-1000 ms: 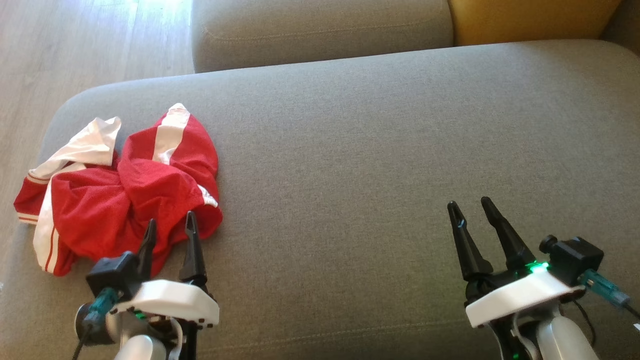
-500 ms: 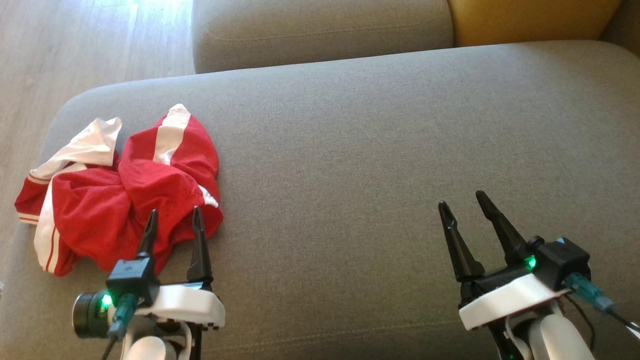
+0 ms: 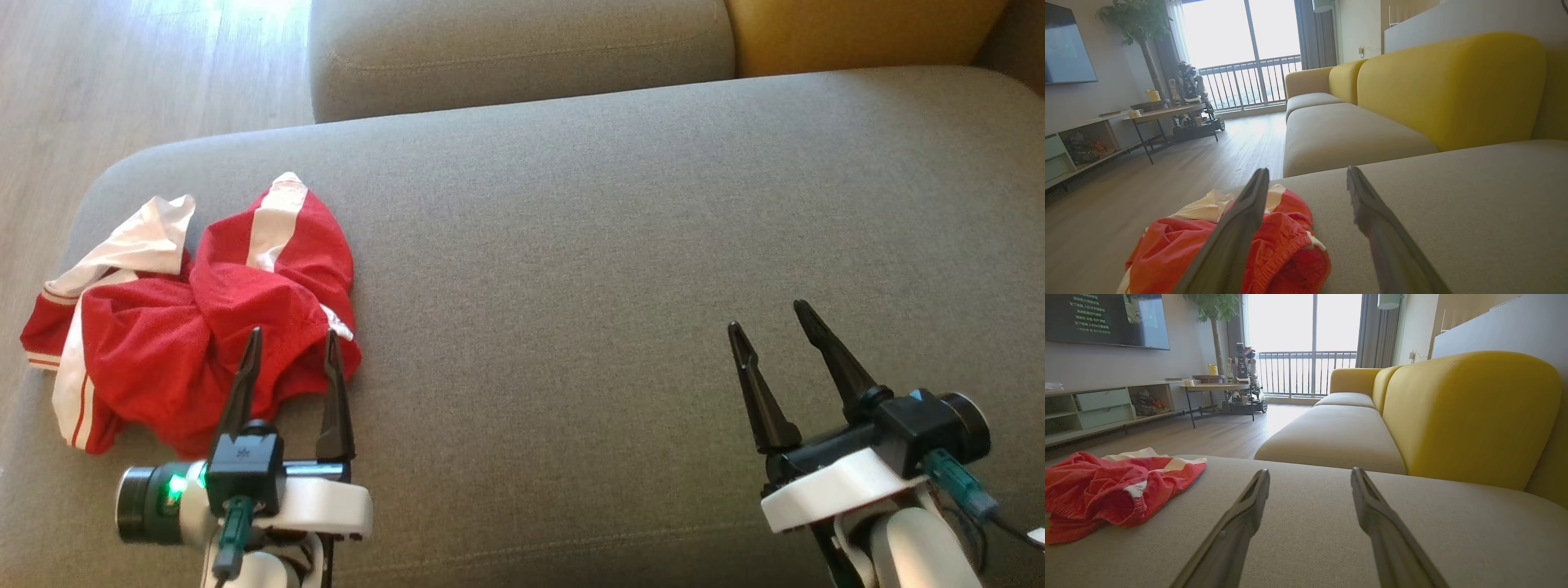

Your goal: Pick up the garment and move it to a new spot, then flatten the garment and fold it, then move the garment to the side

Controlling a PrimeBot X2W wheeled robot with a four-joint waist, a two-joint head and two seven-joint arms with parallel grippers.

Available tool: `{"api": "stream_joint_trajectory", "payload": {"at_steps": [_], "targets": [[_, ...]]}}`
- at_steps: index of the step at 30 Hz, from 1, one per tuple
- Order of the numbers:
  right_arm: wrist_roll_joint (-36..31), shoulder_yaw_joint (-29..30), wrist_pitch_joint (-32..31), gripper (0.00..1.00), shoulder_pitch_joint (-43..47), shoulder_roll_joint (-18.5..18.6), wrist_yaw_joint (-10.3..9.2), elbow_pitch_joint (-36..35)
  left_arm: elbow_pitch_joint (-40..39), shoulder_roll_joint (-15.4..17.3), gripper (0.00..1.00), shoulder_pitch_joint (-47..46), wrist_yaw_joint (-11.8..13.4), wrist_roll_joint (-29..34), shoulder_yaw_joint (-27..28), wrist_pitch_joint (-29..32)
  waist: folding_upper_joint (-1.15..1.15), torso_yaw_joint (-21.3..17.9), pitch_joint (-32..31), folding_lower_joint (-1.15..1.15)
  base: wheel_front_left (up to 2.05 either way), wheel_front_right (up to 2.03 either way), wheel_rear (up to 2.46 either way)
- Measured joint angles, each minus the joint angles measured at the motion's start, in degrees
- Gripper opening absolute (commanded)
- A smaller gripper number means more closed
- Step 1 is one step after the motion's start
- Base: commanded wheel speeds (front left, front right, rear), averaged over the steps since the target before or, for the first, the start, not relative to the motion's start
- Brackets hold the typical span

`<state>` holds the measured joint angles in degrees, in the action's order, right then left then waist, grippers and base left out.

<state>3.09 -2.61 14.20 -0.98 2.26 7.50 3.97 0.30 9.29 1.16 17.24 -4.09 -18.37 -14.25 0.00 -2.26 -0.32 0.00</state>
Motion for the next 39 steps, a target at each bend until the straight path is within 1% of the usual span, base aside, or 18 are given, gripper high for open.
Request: {"api": "stream_joint_trajectory", "payload": {"at_steps": [4, 11, 15, 21, 25, 27, 30, 39], "targets": [[-1.45, 0.15, 0.27, 1.00, -0.59, 0.00, 0.00, 0.00, 0.01, -0.29, 1.00, 0.32, -0.23, 0.73, 0.25, -0.04, 0.00, 0.02, -0.01, 0.00, 0.00, 0.00, 0.00], [-1.45, 0.32, 0.27, 1.00, -0.80, 0.01, 0.00, 0.01, 0.51, -0.88, 1.00, 1.03, -1.85, 1.00, 1.09, -0.04, 0.00, 0.22, -0.02, 0.00, 0.00, 0.00, 0.00], [-1.44, 0.30, 0.27, 1.00, -0.80, 0.01, 0.00, 0.02, 1.13, -1.72, 1.00, 1.05, -2.25, 0.98, 2.54, -0.04, 0.00, 0.39, -0.02, 0.00, 0.00, 0.00, 0.00], [-1.44, 0.18, 0.27, 1.00, -0.79, 0.01, 0.00, 0.02, 2.41, -2.88, 1.00, 1.12, -3.79, 0.85, 3.52, -0.04, 0.00, 1.37, 0.16, 0.00, 0.00, 0.00, 0.00], [-1.45, -0.12, 0.29, 1.00, -0.76, 0.01, 0.00, 0.00, 3.39, -3.72, 1.00, 1.13, -4.66, 0.44, 4.66, -0.04, 0.00, 3.06, 0.21, 0.00, 0.00, 0.00, 0.00], [-1.45, -0.19, 0.29, 1.00, -0.73, 0.02, 0.00, 0.00, 4.05, -4.21, 1.00, 1.13, -4.78, -0.05, 4.90, -0.04, 0.00, 4.21, 0.17, 0.00, 0.00, 0.00, 0.00], [-1.53, -0.26, 0.29, 1.00, -0.63, 0.02, 0.00, 0.00, 5.26, -4.44, 1.00, 1.16, -5.71, -0.19, 5.66, -0.04, 0.00, 6.20, 0.02, 0.00, 0.00, 0.00, 0.00], [-1.53, -0.76, 0.29, 1.00, 0.51, 0.02, 0.00, 0.07, 6.11, -5.37, 1.00, 3.01, -6.24, -0.18, 6.82, -0.04, 0.00, 12.51, -0.86, 0.00, 0.00, 0.00, 0.00]]}}
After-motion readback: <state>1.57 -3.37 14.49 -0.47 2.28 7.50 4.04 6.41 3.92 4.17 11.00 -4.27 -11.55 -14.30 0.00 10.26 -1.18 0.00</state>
